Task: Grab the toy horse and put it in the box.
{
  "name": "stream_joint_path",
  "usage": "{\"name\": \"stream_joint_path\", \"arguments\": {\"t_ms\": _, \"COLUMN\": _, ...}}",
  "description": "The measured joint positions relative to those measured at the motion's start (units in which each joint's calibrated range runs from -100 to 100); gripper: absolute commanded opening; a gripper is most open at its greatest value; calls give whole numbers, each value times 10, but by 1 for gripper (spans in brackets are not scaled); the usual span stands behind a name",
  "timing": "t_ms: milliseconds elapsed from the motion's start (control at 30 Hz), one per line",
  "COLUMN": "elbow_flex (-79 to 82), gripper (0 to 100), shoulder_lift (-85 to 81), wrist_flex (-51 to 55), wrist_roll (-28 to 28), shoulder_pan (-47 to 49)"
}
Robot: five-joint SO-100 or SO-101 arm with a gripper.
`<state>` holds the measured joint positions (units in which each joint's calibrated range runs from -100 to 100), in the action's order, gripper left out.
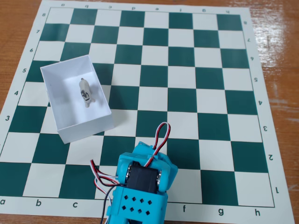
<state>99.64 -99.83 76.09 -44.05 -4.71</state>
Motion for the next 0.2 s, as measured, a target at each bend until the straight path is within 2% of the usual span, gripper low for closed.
{"name": "stream_joint_path", "arguments": {"t_ms": 200, "elbow_flex": 0, "gripper": 0, "shoulder_lift": 0, "wrist_flex": -1, "wrist_roll": 0, "shoulder_pan": 0}}
